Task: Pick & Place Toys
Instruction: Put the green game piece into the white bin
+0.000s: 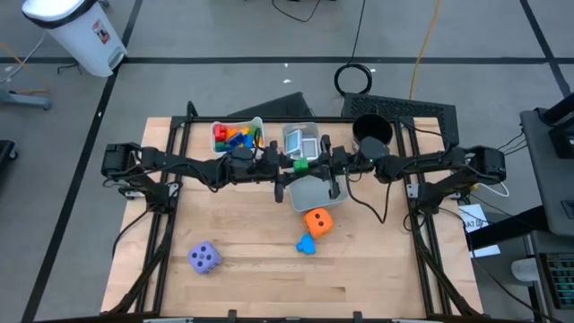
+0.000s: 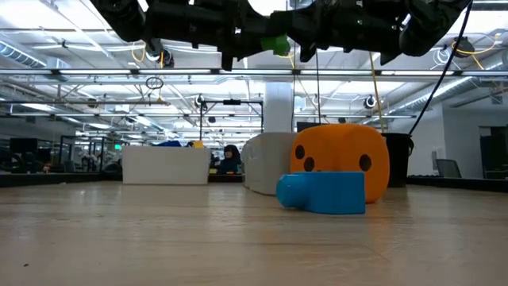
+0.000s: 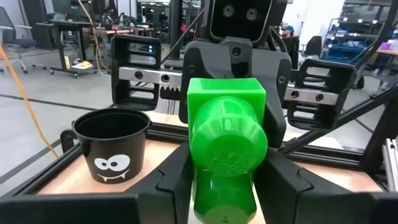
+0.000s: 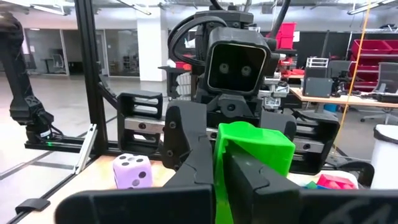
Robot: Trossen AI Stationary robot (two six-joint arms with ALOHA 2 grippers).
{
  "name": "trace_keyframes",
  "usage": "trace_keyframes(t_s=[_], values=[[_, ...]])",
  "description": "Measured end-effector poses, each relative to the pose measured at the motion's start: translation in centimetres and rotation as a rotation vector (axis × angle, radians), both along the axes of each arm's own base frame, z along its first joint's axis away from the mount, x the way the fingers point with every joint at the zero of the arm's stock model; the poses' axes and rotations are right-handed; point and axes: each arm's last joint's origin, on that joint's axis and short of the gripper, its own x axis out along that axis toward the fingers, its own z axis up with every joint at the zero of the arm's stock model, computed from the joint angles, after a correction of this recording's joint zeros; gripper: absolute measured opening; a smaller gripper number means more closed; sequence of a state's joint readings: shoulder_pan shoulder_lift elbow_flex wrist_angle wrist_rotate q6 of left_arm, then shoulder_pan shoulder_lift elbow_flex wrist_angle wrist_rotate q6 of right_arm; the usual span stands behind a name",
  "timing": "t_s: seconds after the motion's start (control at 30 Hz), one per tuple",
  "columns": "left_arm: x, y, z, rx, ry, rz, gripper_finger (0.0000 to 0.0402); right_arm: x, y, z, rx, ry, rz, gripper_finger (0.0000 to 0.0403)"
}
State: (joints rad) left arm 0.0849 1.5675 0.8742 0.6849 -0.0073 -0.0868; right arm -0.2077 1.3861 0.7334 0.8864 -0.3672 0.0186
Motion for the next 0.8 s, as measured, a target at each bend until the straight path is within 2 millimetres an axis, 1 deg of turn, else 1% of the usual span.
trace_keyframes(t_s=[0.1,0.2,0.37,0.47,0.57,0.63,0.73,0.8], values=[[0.0,0.0,0.1,0.0,-0.009,-0.004,0.0138,-0.1,-0.2,0.1,0.034,0.002,-0.009,0.0012],[0.0,0.0,0.2,0.001,-0.021,-0.003,0.0138,-0.3,-0.5,0.3,0.058,0.001,-0.029,0.0038],[-0.3,0.1,0.8,0.004,-0.035,-0.001,0.0138,-0.9,-0.4,1.0,0.053,0.008,-0.032,0.0111],[-1.1,0.1,1.7,0.021,-0.018,0.013,0.0138,-1.7,-0.3,1.7,0.055,0.013,-0.044,0.0161],[-2.7,0.6,2.8,0.051,0.06,0.114,0.0138,-2.8,-0.1,2.5,0.059,0.05,-0.047,0.0203],[-3.9,1.1,3.5,0.069,0.109,0.189,0.0138,-3.5,0.1,2.7,0.063,0.09,-0.047,0.0223],[-6.2,2.7,4.0,0.076,0.226,0.345,0.0138,-4.4,0.3,3.0,0.072,0.134,-0.049,0.0242],[-7.7,4.2,3.7,0.061,0.329,0.462,0.0138,-4.8,0.4,3.1,0.075,0.153,-0.051,0.0246]])
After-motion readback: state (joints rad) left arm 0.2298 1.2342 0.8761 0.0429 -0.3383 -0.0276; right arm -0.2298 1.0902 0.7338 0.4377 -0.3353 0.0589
